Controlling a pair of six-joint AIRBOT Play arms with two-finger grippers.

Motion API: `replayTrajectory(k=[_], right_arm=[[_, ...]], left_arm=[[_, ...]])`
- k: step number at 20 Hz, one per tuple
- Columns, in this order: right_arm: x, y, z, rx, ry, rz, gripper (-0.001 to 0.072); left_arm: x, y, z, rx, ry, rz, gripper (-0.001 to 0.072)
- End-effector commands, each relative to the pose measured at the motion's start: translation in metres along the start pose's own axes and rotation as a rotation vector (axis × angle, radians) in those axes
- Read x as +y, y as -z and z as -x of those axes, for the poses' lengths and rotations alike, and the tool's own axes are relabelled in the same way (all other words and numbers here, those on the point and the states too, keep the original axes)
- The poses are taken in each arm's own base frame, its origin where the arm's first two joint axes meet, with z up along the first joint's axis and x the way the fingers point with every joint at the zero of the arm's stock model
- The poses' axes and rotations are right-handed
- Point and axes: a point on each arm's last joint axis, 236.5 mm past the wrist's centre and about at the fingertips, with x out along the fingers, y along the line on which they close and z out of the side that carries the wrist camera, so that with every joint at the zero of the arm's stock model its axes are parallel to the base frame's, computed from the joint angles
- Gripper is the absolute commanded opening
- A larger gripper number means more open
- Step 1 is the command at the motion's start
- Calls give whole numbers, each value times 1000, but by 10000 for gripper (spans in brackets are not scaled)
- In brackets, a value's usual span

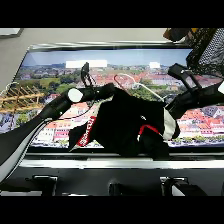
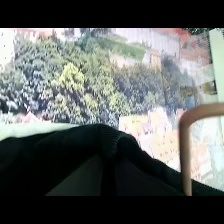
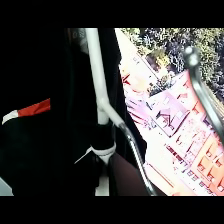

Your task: Fold the clothes and pants, and hang the long-sleeved shirts on hangers.

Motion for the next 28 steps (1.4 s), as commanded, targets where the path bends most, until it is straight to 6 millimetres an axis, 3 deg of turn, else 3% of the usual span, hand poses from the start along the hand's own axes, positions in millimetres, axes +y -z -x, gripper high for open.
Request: replayTrajectory(k=[1, 6, 13, 16, 21, 28], right_arm=[[-2, 1, -2, 6, 1, -5, 43], [-1, 0, -2, 4, -2, -5, 43], [6, -10, -22, 15, -33, 35, 43], [11, -8, -38, 79, -36, 88, 43], [8, -6, -42, 99, -25, 98, 43], [-8, -16, -61, 73, 4, 88, 43]], left_arm=[[2, -23, 5, -51, 1, -20, 30], [15, -49, 11, -113, -13, -1, 30], [-2, -65, 14, -143, 14, -78, 30], [-5, -68, 16, -143, 18, -103, 31], [-5, -68, 17, -134, 12, -147, 31], [-45, -79, 30, -137, 70, -287, 31]])
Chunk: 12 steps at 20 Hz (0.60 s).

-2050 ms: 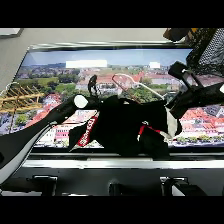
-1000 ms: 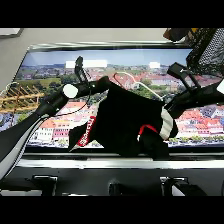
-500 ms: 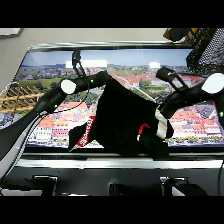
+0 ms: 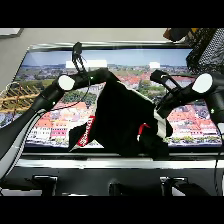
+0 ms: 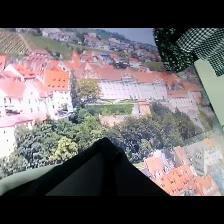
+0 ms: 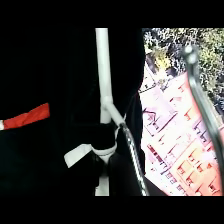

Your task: Fold the clothes and pants, and hang the long-sleeved shirts on hangers.

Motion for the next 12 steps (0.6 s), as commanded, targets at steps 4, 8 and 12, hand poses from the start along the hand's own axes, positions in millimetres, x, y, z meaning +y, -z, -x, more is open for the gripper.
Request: replayTrajectory(k=[4, 8, 12], right_arm=[[-15, -19, -12, -67, 38, -12, 43], [-20, -43, -17, -125, 91, 27, 43], [-32, -58, -5, -174, 153, 33, 43]], left_arm=[[-47, 1, 6, 33, 81, -133, 31], [-78, 26, 8, 108, 139, -212, 31], [-82, 72, 14, 283, 155, -264, 31]])
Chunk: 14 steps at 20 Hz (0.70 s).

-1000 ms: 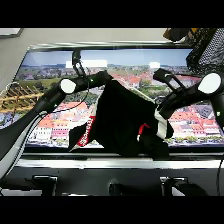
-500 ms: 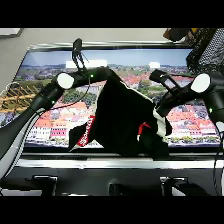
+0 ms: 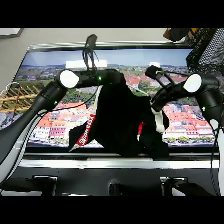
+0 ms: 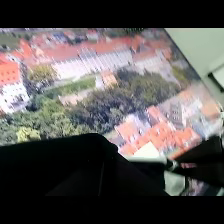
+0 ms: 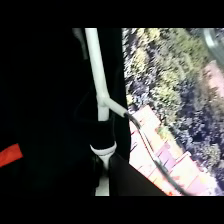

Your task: Fold the clothes and pants, and hang the long-sleeved shirts on hangers.

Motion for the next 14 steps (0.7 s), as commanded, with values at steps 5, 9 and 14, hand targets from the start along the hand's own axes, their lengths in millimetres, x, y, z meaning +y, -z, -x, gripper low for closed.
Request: replayTrajectory(k=[5, 9, 14], right_arm=[[-24, -44, 48, -97, 102, 47, 43], [-9, -59, 103, -136, 93, 107, 43], [23, -59, 147, -189, 67, 178, 43]], left_arm=[[-11, 63, 10, 260, -44, -164, 30], [-7, 51, 33, 242, -118, -151, 31], [-26, 31, 67, 195, -116, -161, 32]])
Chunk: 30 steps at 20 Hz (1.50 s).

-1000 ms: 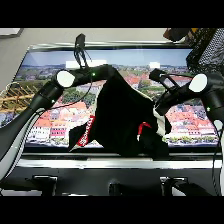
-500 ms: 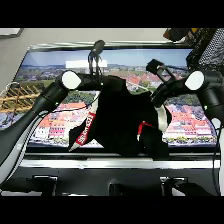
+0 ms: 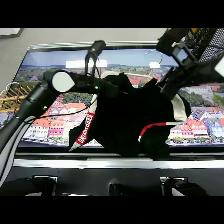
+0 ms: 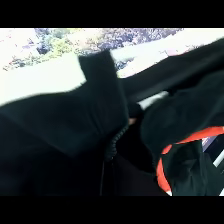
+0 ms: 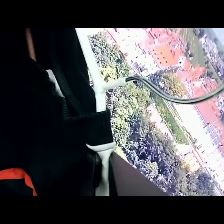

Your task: Fold the clothes and pants, and hang the long-sleeved shirts on hangers.

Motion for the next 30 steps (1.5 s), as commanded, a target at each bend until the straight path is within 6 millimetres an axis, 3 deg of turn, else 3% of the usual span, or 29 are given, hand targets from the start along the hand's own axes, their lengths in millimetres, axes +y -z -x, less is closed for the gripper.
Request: replayTrajectory(k=[1, 2, 5, 9, 13, 15, 17, 20, 24, 30], right_arm=[[18, -10, 29, -47, -24, 60, 43], [21, -13, 30, -61, -31, 73, 43], [25, -21, 27, -93, -52, 109, 43], [23, -33, 22, -144, -55, 169, 43], [31, -42, 7, -185, -119, 227, 43], [30, -41, -5, -180, -136, 245, 44], [29, -39, -14, -174, -149, 278, 44], [31, -40, -22, -185, -169, 324, 45], [37, -41, -31, -199, -212, 324, 45], [37, -39, -38, -195, -226, 319, 45]], left_arm=[[-6, -5, 25, -13, -15, -11, 37], [-8, -5, 29, -16, -13, -13, 100], [-3, -7, 40, -19, -22, -7, 468], [25, -8, 71, -12, -83, 1, 685], [79, -13, 121, -16, -220, -174, 681], [106, -2, 125, 48, -252, -279, 681], [120, 8, 118, 89, -257, -332, 681], [120, 31, 92, 169, -186, -496, 681], [99, 47, 59, 208, -53, -669, 679], [99, 53, 30, 200, 16, -625, 666]])
